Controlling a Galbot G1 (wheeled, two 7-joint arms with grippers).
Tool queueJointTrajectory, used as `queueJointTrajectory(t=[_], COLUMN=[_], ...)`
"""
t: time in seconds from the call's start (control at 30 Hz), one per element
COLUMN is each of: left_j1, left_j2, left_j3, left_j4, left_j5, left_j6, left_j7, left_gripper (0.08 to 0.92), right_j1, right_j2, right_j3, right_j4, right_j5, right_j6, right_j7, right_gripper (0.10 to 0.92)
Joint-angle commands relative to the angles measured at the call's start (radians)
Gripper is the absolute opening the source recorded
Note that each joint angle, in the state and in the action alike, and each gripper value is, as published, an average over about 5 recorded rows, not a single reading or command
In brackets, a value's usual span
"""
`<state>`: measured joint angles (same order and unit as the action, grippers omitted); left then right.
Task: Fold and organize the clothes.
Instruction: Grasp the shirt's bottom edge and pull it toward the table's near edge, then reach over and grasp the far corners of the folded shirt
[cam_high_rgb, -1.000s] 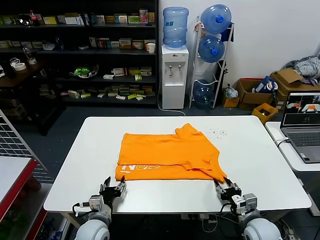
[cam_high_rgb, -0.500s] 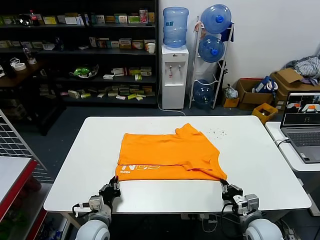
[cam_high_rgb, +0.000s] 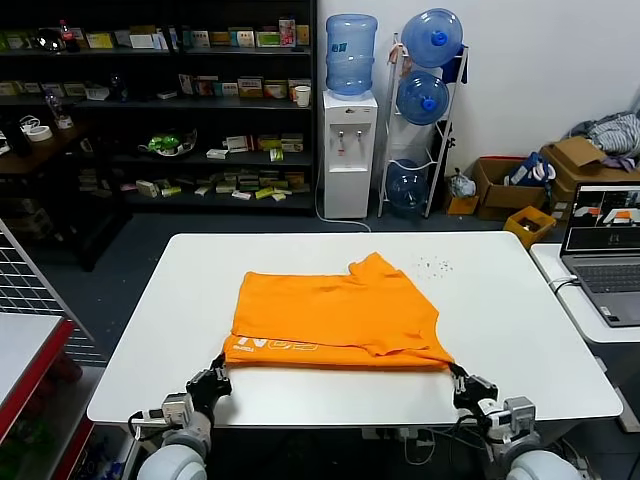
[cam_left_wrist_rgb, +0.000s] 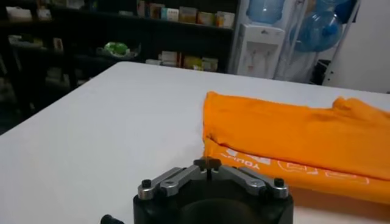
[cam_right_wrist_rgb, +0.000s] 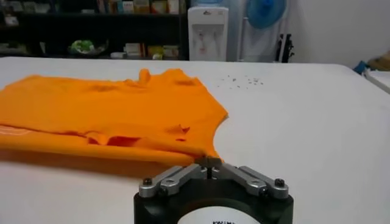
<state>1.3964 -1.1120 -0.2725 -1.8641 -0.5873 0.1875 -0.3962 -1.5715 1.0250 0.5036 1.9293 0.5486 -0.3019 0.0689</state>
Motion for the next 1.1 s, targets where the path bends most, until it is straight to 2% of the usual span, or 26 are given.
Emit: queueJointTrajectory(t=[0.03, 0.37, 0.5, 0.7, 0.8, 0.9, 1.1], left_j1=[0.196, 0.28, 0.273, 0.225, 0.145, -0.017, -0.409], left_j2=[0.082, 0.075, 0.078, 0.122, 0.157, 0.163, 0.093], left_j3=[-0.013, -0.011, -0.02, -0.071, -0.096, -0.083, 0.056], left_j4=[-0.154, -0.203, -0.221, -0.284, -0.279, -0.191, 0.147], left_j5=[-0.063, -0.045, -0.044, -0.082, -0.118, -0.153, -0.194], left_j6=[0.012, 0.02, 0.025, 0.04, 0.042, 0.027, 0.031], left_j7=[-0.018, -0.023, -0.025, -0.035, -0.024, 0.016, 0.077], left_gripper=[0.092, 0.092, 0.115, 0.274, 0.361, 0.447, 0.621], right_j1=[-0.224, -0.266, -0.246, -0.197, -0.082, 0.158, 0.719], right_j2=[-0.002, 0.006, -0.012, -0.097, -0.145, -0.154, -0.01], right_j3=[0.061, 0.066, 0.075, 0.12, 0.109, 0.029, -0.241], right_j4=[0.139, 0.138, 0.143, 0.188, 0.193, 0.122, -0.281], right_j5=[0.032, -0.043, -0.084, -0.053, 0.013, 0.076, 0.066], right_j6=[-0.029, -0.033, -0.037, -0.03, -0.037, -0.06, -0.066], right_j7=[0.02, 0.017, 0.013, 0.009, 0.018, 0.046, 0.084], right_gripper=[0.124, 0.136, 0.224, 0.397, 0.484, 0.571, 0.743])
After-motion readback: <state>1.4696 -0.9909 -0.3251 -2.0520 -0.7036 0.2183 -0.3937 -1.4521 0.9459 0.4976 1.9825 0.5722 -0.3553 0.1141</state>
